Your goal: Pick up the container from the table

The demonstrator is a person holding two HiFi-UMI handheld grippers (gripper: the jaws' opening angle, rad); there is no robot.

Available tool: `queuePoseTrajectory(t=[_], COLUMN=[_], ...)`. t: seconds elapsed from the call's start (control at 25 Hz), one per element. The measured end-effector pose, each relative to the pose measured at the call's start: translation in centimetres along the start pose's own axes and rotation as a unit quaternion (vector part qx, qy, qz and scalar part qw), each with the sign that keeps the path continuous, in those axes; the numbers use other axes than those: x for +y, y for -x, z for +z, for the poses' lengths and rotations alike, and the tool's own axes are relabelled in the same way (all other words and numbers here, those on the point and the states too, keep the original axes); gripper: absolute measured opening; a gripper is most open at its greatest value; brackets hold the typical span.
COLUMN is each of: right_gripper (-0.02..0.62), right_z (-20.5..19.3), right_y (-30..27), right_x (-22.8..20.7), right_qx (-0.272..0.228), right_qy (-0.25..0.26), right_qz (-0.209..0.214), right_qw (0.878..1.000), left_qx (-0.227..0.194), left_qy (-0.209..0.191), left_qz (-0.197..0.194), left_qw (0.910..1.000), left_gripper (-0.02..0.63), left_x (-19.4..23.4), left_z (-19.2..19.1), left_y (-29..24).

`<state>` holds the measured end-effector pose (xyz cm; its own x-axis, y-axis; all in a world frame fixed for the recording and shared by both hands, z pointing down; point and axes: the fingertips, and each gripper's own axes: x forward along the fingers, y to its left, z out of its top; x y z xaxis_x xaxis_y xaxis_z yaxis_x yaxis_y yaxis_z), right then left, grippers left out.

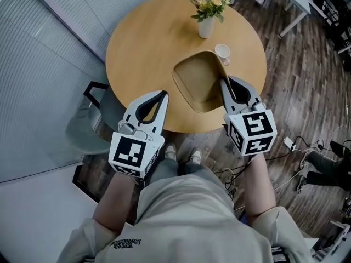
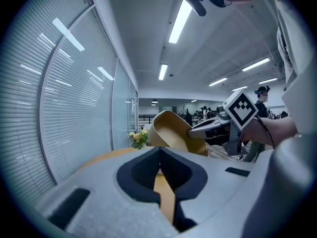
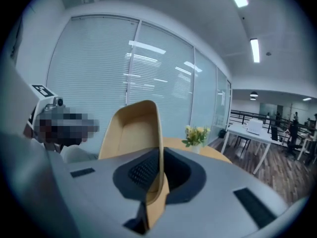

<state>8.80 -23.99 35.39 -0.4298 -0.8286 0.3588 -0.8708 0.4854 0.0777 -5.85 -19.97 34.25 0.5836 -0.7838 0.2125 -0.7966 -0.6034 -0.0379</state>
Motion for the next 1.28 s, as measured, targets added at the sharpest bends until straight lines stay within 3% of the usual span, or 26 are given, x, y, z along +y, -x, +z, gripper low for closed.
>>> queuePoseTrajectory(t=[0.2, 0.48, 0.72, 1.28], right_gripper=[0.035, 0.035, 0.035, 0.035], right_z=[4.9, 9.5, 9.7, 7.2], right_y=[2.9, 7.2, 10.1, 12.0], right_x=[-0.2, 0.2, 0.4, 0.7], right_qx=[-0.062, -0.135, -0.158, -0.142], right_qy=[0.003, -0.004, -0.010, -0.002], right_qz=[-0.022, -0.031, -0.045, -0.035], right_qw=[0.998, 0.990, 0.986, 0.989], left_qx=[-0.045, -0.099, -0.097, -0.064], left_qy=[-0.026, -0.041, -0.045, -0.038], left_qz=[0.019, 0.006, 0.000, 0.014], left_qw=[0.9984, 0.9943, 0.9943, 0.9971], left_gripper=[0.020, 0.020, 0.020, 0.020], left_x=[0.7, -0.6, -1.8, -2.4], left_z=[5.4, 10.2, 10.1, 7.7], left_y=[1.3, 2.8, 4.0, 5.9])
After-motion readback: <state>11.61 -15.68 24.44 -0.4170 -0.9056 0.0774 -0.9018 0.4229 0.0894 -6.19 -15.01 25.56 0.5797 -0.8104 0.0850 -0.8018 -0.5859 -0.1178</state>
